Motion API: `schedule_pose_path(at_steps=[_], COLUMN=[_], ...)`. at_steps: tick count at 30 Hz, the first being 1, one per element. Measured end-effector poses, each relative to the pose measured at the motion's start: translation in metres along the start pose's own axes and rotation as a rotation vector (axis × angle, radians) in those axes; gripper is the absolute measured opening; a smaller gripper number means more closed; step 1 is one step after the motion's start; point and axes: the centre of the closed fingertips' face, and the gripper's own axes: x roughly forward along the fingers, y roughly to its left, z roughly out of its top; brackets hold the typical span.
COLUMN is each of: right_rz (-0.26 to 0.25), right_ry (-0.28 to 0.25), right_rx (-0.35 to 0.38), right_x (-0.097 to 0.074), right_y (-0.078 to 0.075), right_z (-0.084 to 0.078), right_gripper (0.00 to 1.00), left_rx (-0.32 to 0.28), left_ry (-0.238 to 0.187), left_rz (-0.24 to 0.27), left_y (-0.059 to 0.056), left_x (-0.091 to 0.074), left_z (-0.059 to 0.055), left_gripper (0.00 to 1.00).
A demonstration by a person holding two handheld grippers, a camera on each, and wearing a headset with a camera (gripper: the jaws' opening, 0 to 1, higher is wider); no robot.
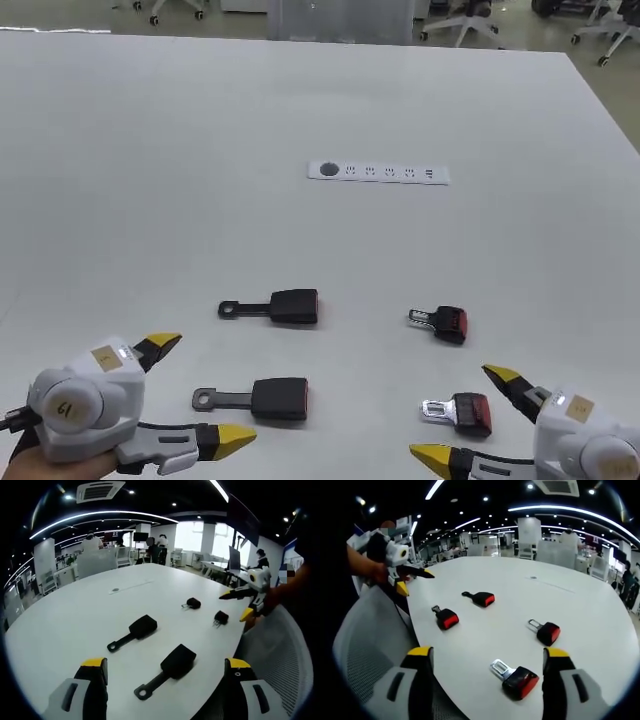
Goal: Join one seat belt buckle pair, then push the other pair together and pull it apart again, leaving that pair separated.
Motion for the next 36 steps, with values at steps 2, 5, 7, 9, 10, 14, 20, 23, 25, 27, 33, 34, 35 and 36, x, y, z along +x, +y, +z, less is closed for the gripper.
schedule_pose_path(at_steps=[2, 5, 7, 9, 10, 14, 20, 23, 25, 27, 33, 34, 35, 36], right_rz=[0.010, 0.024, 0.037, 0.047, 0.052, 0.071, 0.087, 0.099, 0.109, 0.120, 0.146, 0.149, 0.158, 0.164], right_ry=[0.008, 0.020, 0.033, 0.052, 0.058, 0.065, 0.100, 0.114, 0.131, 0.157, 0.197, 0.203, 0.214, 0.221], right_rx=[-0.002, -0.008, -0.023, -0.041, -0.042, -0.037, -0.057, -0.052, -0.066, -0.076, -0.084, -0.096, -0.105, -0.107], right_x=[0.001, 0.001, 0.001, 0.001, 0.001, -0.001, -0.001, -0.002, -0.003, -0.003, -0.004, -0.003, -0.003, -0.003], right_y=[0.001, 0.001, 0.002, 0.001, 0.001, -0.003, -0.015, -0.024, -0.027, -0.032, -0.045, -0.047, -0.047, -0.048], right_z=[-0.003, -0.006, -0.009, -0.013, -0.015, -0.018, -0.030, -0.036, -0.040, -0.048, -0.061, -0.062, -0.063, -0.065], right_gripper=[0.92, 0.91, 0.91, 0.91, 0.90, 0.90, 0.86, 0.85, 0.84, 0.83, 0.79, 0.79, 0.78, 0.78], left_rx=[0.000, 0.008, 0.021, 0.028, 0.028, 0.038, 0.066, 0.092, 0.110, 0.126, 0.178, 0.187, 0.189, 0.193], left_ry=[0.006, 0.015, 0.027, 0.025, 0.022, 0.027, 0.061, 0.086, 0.105, 0.115, 0.168, 0.172, 0.177, 0.184], left_rz=[-0.004, -0.009, -0.017, -0.024, -0.026, -0.034, -0.063, -0.095, -0.115, -0.130, -0.177, -0.185, -0.191, -0.198], left_y=[0.000, 0.000, -0.002, -0.002, -0.003, -0.001, -0.004, -0.010, -0.014, -0.016, -0.021, -0.022, -0.023, -0.024], left_x=[0.000, 0.001, 0.001, 0.002, 0.002, 0.006, 0.015, 0.022, 0.027, 0.030, 0.046, 0.049, 0.051, 0.054], left_z=[-0.002, -0.006, -0.008, -0.006, -0.004, -0.004, -0.010, -0.016, -0.019, -0.020, -0.031, -0.033, -0.034, -0.036], left_gripper=[0.98, 0.98, 0.97, 0.96, 0.96, 0.95, 0.91, 0.90, 0.89, 0.88, 0.86, 0.86, 0.85, 0.85])
